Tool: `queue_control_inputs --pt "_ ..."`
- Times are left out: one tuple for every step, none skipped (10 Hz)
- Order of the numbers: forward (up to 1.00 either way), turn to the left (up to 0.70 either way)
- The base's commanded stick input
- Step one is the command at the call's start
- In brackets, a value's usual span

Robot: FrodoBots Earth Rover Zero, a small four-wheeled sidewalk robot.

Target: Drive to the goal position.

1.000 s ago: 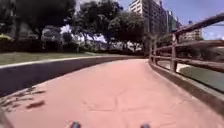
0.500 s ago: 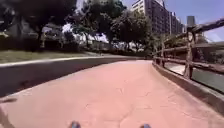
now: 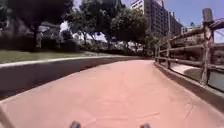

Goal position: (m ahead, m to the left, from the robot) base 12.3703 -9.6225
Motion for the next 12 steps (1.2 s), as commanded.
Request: queue_control_inputs --pt "1.00 0.00" --pt "1.00 0.00" --pt "1.00 0.00" --pt "1.00 0.00" --pt "1.00 0.00" --pt "1.00 0.00" --pt "1.00 0.00" --pt "1.00 0.00" --pt "1.00 0.00" --pt "1.00 0.00" --pt "1.00 0.00" --pt "1.00 0.00"
